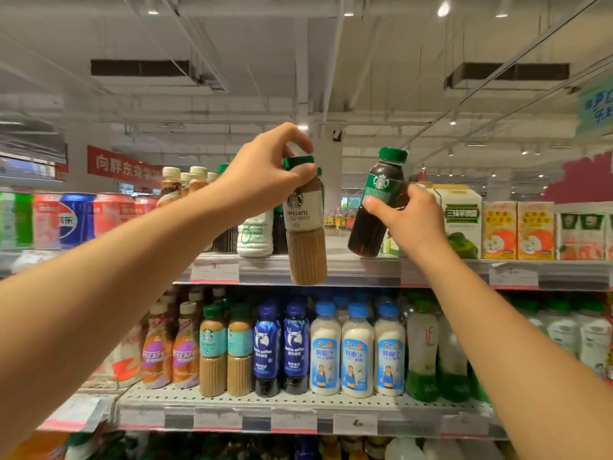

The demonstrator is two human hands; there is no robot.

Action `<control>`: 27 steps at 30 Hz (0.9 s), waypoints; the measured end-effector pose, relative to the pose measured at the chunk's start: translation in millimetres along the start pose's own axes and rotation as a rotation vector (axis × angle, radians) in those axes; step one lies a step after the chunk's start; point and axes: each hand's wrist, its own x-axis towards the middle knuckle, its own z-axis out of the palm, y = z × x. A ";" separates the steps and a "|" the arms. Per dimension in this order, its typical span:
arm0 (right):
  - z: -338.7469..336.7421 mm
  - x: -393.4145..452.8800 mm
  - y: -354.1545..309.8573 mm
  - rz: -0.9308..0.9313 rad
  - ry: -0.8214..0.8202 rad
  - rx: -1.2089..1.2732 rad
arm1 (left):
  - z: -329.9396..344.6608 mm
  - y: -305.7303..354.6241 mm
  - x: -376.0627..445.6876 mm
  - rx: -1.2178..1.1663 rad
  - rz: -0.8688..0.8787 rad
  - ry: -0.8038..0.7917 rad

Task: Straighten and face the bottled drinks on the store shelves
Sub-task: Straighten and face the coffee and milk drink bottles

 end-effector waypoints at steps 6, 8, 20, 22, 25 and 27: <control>44.6 26.3 4.9 0.055 -0.116 -0.124 | -13.3 -28.1 -55.5 0.068 -0.066 -0.057; 53.9 31.6 6.0 0.076 -0.147 -0.123 | -14.9 -36.7 -70.3 0.083 -0.087 -0.072; 94.3 24.7 25.7 0.177 -0.132 -0.013 | -18.9 -67.7 -117.7 0.115 -0.151 -0.120; 94.5 22.9 25.9 0.191 -0.141 -0.008 | -17.4 -71.4 -120.0 0.121 -0.144 -0.123; 91.7 20.4 24.5 0.204 -0.162 -0.002 | -12.6 -74.7 -121.2 0.118 -0.148 -0.141; 90.9 18.5 23.5 0.201 -0.176 -0.003 | -9.9 -76.1 -121.7 0.112 -0.145 -0.143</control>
